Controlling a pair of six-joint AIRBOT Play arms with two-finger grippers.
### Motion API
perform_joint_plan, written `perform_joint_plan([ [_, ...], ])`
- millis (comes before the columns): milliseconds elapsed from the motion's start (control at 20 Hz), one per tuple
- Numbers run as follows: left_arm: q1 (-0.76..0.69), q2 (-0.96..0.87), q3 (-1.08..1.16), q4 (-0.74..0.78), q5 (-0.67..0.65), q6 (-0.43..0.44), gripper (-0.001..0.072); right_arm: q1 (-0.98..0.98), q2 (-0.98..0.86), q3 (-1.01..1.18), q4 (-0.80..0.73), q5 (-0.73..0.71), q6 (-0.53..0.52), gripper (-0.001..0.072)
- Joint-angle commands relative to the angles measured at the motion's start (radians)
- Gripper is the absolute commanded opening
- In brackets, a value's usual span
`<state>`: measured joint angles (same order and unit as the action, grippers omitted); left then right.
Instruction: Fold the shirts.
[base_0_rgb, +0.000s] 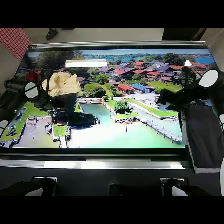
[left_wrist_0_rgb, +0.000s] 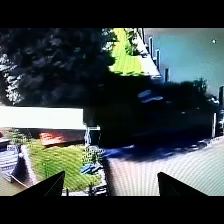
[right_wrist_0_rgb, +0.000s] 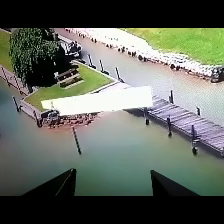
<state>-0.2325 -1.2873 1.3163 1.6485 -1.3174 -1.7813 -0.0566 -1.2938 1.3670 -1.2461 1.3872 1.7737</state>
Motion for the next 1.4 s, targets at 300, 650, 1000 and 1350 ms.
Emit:
perform_joint_plan([
  [300,0.001,0.001,0.0,0.0,0.0,0.0,0.072,0.001,0.0,0.0,0.0,0.0,0.0,0.0563],
  [650,0.001,0.001,0.0,0.0,0.0,0.0,0.072,0.001,0.0,0.0,0.0,0.0,0.0,0.0563],
  [1000,0.001,-0.011,0.0,0.0,0.158,0.0,0.072,0.001,0.0,0.0,-0.007,-0.083,0.0,0.0562],
  [1350,0.012,-0.051,0.0,-0.007,0.454,-0.006,0.072,0.001,0.0,0.0,-0.008,-0.255,-0.001,0.0563],
])
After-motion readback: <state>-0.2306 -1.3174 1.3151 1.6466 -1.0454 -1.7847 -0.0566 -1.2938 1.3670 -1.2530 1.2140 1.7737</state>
